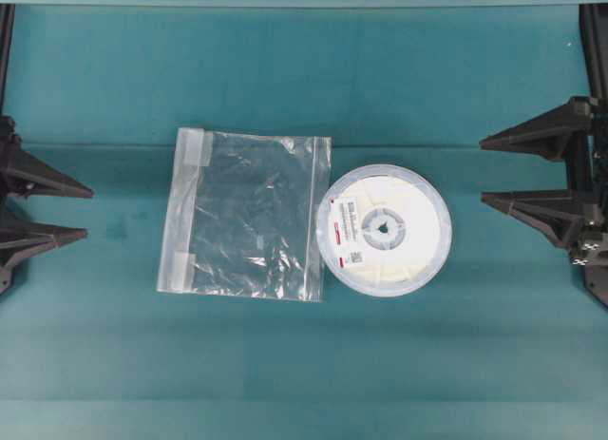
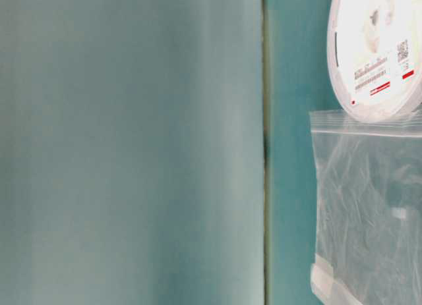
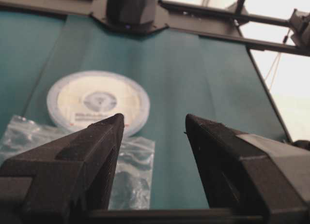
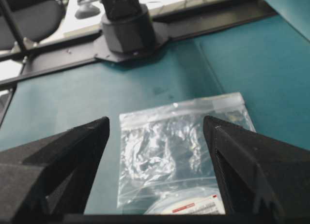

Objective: Take out the reel from the clear zip bag.

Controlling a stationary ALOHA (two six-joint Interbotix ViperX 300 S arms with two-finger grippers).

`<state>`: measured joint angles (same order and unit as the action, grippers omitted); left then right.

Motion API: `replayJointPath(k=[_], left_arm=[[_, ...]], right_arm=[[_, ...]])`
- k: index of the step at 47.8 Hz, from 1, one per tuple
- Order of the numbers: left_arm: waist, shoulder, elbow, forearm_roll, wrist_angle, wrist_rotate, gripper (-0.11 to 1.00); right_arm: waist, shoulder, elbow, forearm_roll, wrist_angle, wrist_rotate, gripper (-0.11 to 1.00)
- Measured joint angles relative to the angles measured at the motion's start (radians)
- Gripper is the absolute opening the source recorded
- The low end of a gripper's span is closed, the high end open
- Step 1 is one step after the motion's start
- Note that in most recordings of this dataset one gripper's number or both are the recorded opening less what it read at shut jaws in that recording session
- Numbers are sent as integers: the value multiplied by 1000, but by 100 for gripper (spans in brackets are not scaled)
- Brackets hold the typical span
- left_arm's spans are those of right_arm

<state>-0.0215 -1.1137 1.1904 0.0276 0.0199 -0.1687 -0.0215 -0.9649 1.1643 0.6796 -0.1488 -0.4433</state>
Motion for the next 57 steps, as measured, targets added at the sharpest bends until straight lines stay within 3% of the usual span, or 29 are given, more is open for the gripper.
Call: replayJointPath(k=[18, 35, 57], left_arm=[[0, 0, 2, 0, 0, 3, 87], [0, 0, 2, 0, 2, 95, 87], [0, -3, 0, 0, 8, 109, 87]], right_arm=[[0, 0, 0, -2, 2, 3, 93], [0, -2, 6, 0, 2, 3, 93], [-2, -2, 9, 2, 2, 3, 93]])
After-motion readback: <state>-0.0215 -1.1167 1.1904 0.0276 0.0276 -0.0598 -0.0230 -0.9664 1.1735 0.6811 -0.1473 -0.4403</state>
